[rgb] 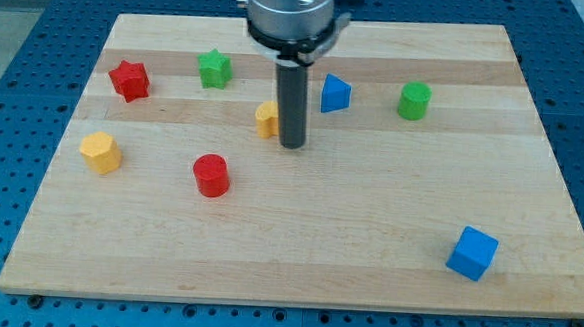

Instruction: Move the red circle towards the left side of the blue cube

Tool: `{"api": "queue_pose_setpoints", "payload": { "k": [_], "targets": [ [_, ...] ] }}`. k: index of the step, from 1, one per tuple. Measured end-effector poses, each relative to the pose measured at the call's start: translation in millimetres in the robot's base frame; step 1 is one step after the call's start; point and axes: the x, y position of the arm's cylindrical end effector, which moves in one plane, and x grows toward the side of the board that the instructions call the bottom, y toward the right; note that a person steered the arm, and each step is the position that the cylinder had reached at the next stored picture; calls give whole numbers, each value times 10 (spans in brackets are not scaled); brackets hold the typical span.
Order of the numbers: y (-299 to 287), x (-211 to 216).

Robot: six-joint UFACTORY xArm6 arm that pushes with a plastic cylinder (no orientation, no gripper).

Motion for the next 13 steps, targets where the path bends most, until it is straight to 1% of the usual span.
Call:
{"api": "queue_pose_setpoints", "payload": {
  "k": [1,2,3,4,5,6,7,8,9,10,11,12,13],
  "targets": [
    [-604,41],
    [-1444,122],
    [-1773,313],
    [-1217,477],
    [-766,486],
    [-766,486],
    [-516,492],
    [214,684],
    [236,754],
    [-272,317],
    [-741,491],
    [-541,912],
    [254,1012]
  ]
}}
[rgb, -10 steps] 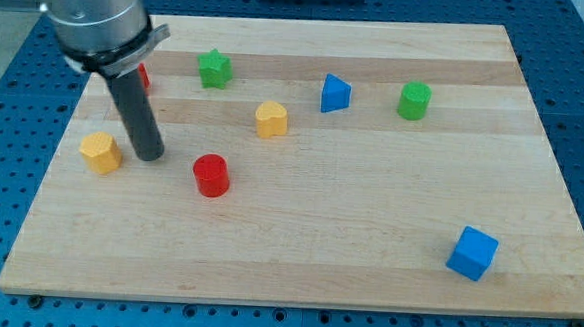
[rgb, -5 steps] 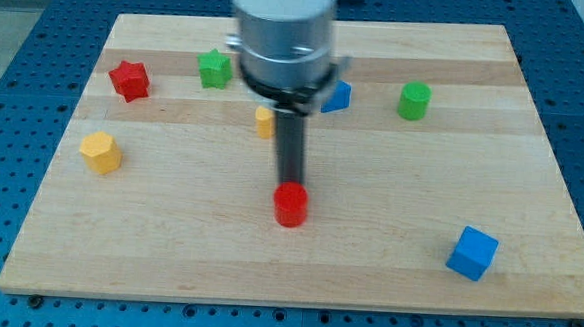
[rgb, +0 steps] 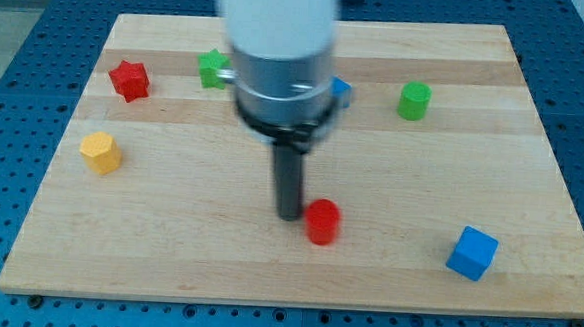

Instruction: Move the red circle towards the left side of the blue cube

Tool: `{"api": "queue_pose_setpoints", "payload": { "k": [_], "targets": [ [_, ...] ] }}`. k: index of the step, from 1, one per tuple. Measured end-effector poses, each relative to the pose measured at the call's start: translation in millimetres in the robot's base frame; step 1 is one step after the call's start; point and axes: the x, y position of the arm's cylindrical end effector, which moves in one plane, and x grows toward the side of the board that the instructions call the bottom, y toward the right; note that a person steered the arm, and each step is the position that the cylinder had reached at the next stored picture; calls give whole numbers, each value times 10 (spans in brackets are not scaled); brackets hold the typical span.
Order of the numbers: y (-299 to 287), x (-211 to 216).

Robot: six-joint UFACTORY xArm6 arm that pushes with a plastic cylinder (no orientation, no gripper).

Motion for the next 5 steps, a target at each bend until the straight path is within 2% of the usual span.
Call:
{"api": "queue_pose_setpoints", "payload": {
  "k": [1,3,4,5],
  "targets": [
    [335,108],
    [-406,144],
    [-79,342],
    [600,343]
  ]
}}
